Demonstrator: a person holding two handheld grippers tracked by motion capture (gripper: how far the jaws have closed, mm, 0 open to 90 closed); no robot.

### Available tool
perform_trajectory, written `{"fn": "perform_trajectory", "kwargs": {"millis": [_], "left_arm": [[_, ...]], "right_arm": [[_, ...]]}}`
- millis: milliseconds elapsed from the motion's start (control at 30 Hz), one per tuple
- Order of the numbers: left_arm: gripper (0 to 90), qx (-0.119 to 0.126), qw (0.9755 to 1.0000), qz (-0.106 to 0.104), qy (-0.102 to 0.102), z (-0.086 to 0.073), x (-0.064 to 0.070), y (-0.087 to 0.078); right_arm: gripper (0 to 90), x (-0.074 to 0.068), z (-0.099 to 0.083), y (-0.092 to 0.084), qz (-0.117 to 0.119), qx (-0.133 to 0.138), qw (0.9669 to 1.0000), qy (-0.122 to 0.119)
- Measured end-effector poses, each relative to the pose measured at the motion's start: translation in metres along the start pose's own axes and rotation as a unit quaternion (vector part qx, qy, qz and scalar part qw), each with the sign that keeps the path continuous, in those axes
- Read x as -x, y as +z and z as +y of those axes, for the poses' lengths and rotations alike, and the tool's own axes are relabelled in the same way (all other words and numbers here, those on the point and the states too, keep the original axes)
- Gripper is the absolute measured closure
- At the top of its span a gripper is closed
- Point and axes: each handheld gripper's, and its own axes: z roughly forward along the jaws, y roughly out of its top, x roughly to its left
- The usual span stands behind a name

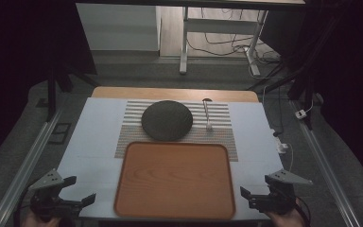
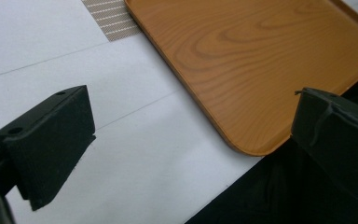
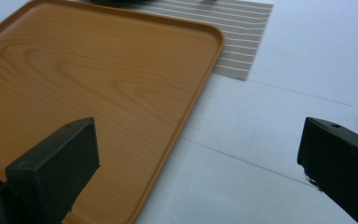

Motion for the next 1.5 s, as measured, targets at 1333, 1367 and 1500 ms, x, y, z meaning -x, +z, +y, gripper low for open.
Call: {"fn": "perform_trajectory", "kwargs": {"millis": [1333, 1367, 1500], "left_arm": [[0.0, -0.022, 0.9995, -0.022, -0.006, 0.0043, -0.0045, 0.0068], [0.0, -0.021, 0.9995, -0.023, -0.007, 0.0041, -0.0043, 0.0066], [0.0, -0.021, 0.9995, -0.023, -0.007, 0.0041, -0.0048, 0.0066]], "right_arm": [[0.0, -0.0059, 0.0049, 0.0016, 0.013, -0.014, 0.9995, -0.026], [0.0, -0.0058, 0.0052, 0.0022, 0.013, -0.015, 0.9994, -0.029], [0.0, -0.0068, 0.0071, 0.0044, 0.015, -0.020, 0.9990, -0.036]]}}
